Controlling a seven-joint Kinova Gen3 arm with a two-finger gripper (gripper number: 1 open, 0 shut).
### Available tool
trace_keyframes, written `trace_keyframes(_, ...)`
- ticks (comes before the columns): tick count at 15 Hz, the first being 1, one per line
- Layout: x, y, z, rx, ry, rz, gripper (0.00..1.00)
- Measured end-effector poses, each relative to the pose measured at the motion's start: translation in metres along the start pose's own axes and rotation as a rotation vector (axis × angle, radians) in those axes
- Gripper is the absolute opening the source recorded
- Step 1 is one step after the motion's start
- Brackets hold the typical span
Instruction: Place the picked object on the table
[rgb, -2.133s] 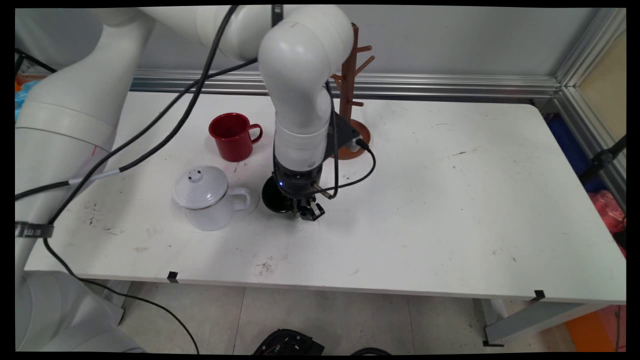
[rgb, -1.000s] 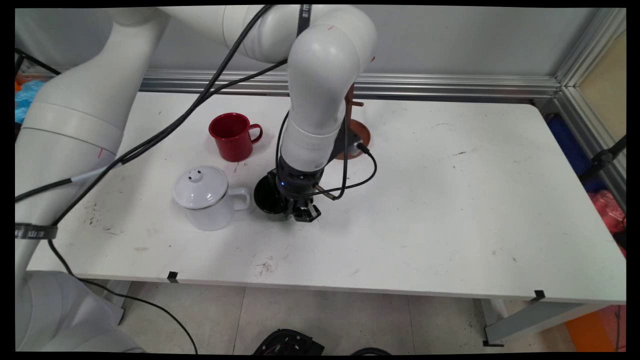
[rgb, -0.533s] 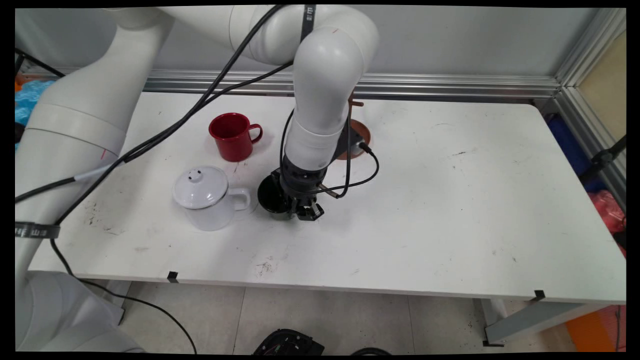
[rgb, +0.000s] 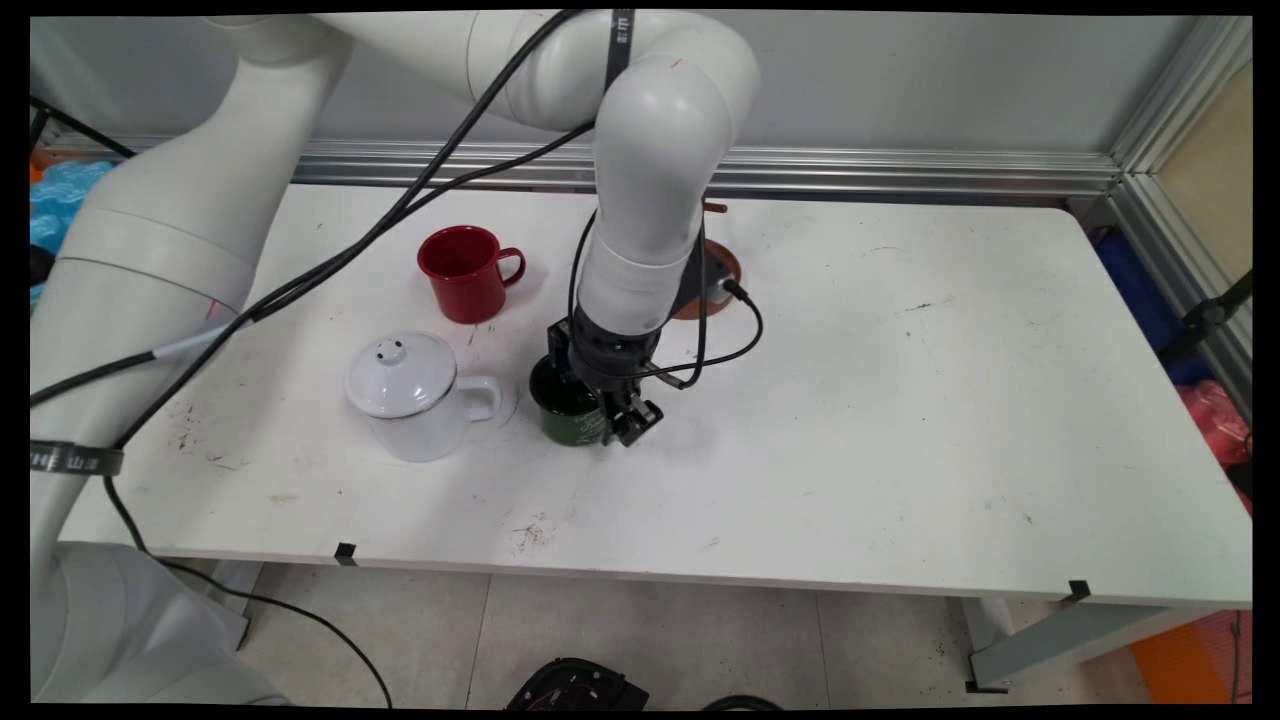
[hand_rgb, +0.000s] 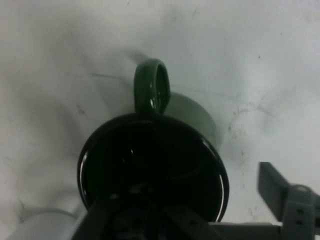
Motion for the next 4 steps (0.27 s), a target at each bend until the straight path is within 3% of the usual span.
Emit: trace_keyframes(4,0.0003,-0.0005,-0.0039,-0.007,0.026,0.017,1.00)
